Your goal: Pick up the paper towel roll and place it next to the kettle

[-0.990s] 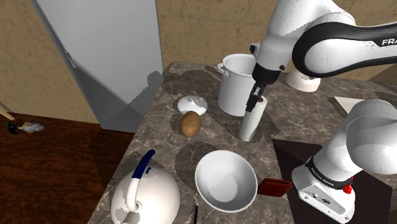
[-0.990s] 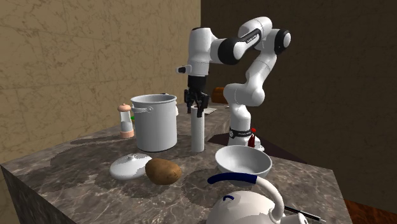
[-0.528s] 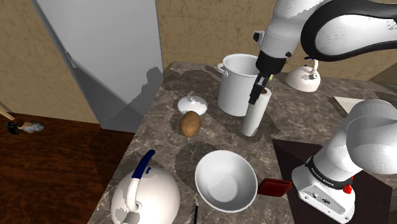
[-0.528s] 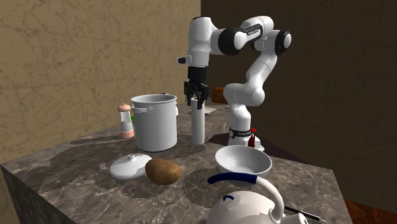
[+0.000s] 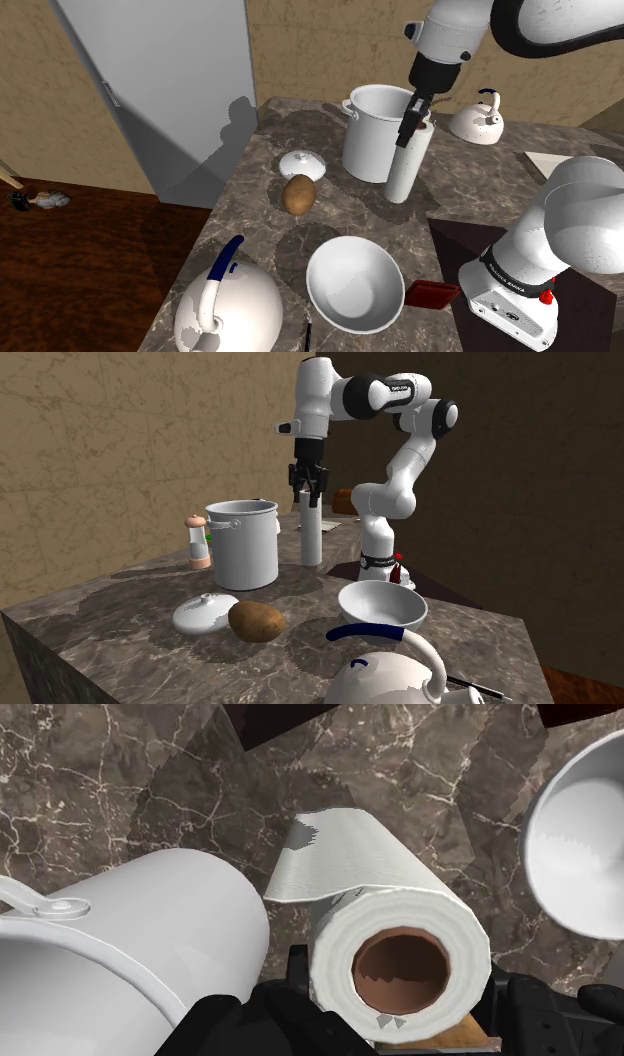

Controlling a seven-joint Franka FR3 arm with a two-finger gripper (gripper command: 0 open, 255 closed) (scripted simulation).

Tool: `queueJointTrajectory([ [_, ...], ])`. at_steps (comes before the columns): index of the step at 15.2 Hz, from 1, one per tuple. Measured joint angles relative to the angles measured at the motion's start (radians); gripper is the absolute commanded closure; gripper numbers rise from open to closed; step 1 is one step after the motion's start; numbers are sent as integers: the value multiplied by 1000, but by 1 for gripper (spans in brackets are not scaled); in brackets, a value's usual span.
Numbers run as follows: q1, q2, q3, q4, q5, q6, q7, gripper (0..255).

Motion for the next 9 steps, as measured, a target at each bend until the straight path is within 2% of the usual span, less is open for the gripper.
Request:
queueJointTrajectory([
  [9,-4,11,-7,124,-6,-113,-3,255],
])
